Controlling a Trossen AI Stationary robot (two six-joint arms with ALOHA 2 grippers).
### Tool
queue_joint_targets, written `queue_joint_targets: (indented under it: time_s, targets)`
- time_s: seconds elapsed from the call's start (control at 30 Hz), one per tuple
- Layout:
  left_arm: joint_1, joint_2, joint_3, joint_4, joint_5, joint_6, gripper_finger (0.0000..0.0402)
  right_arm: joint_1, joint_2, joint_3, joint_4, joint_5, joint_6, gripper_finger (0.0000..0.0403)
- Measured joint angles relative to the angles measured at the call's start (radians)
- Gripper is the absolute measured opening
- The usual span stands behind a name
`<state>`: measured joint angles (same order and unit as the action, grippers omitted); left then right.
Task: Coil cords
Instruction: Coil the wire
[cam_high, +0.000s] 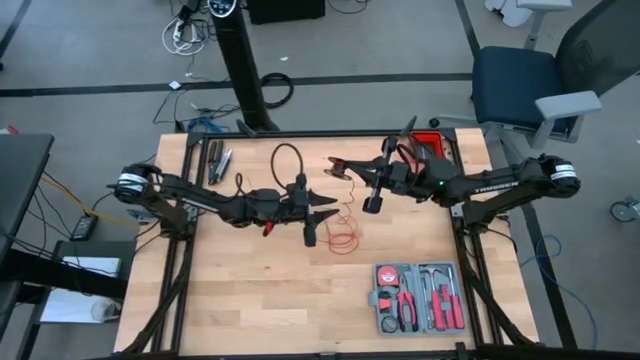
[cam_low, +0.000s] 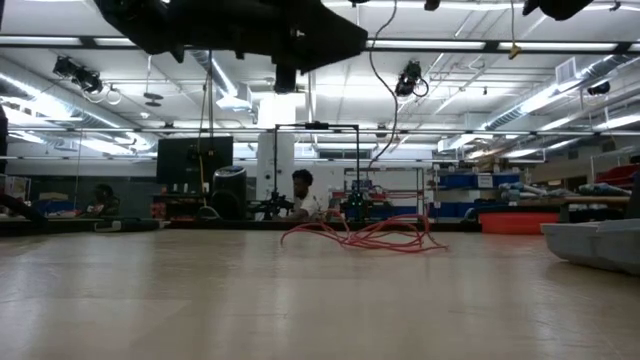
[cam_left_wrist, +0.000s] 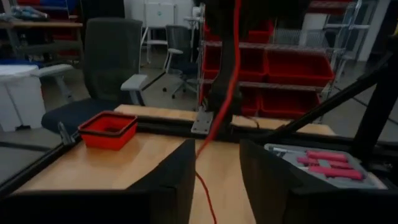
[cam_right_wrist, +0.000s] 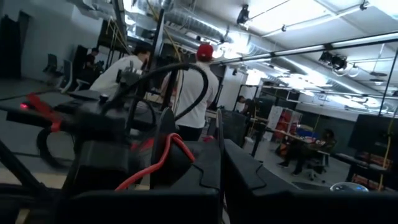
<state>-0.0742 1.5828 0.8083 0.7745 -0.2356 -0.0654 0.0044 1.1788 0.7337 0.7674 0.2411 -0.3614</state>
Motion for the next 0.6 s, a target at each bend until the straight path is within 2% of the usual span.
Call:
queue_joint_targets:
  time_s: [0.13, 0.6]
  targets:
    - [0.0, 0.026, 0.031, 0.002, -0.002, 0.001, 0.0144, 0.0, 0.016, 0.0, 0.014, 0.0, -0.002, 0.0]
    - [0.0, 0.028, 0.034, -0.003, -0.023, 0.006, 0.0145, 0.0, 0.015, 0.0, 0.04, 0.0, -0.002, 0.0]
